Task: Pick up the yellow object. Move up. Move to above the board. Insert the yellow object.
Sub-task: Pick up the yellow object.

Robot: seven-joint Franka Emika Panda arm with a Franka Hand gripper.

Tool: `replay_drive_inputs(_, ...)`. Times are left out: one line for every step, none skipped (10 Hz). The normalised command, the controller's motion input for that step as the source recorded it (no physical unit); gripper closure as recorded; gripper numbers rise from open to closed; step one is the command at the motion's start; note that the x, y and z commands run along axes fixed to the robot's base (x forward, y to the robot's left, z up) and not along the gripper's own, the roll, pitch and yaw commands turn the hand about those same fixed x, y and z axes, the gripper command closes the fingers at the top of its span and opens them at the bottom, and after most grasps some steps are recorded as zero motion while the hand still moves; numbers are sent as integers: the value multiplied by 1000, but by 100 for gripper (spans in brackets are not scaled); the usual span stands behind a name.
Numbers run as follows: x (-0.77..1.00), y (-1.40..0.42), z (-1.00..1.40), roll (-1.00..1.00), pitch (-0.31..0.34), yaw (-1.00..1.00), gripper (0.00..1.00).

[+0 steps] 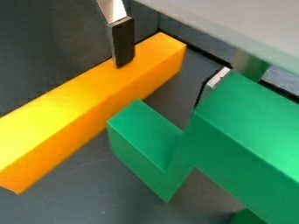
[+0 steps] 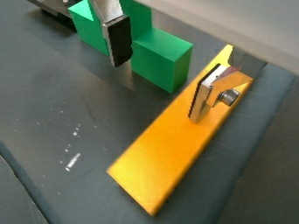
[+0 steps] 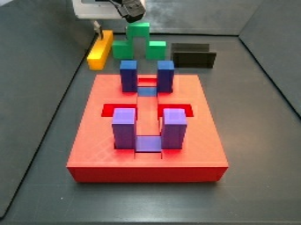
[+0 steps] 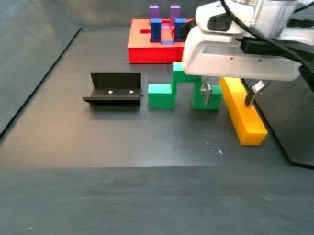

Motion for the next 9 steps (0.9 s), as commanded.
replay_drive_inputs(-94, 106, 0, -406, -141, 0, 0)
replay_drive_inputs(-43, 234, 0, -500, -161, 0, 0)
replay_drive_inputs(0, 240, 0, -500, -164, 0, 0)
replay_drive_inputs(0, 251, 0, -500, -166, 0, 0)
replay_drive_inputs(0, 229, 0, -500, -171, 0, 0)
replay_drive_inputs(0, 160, 0, -500, -167, 0, 0)
replay_drive_inputs(-131, 0, 131, -397, -103, 0, 0)
replay_drive_inputs(-214, 0, 123, -374, -134, 0, 0)
replay_drive_inputs(-294, 0, 146, -423, -156, 0, 0)
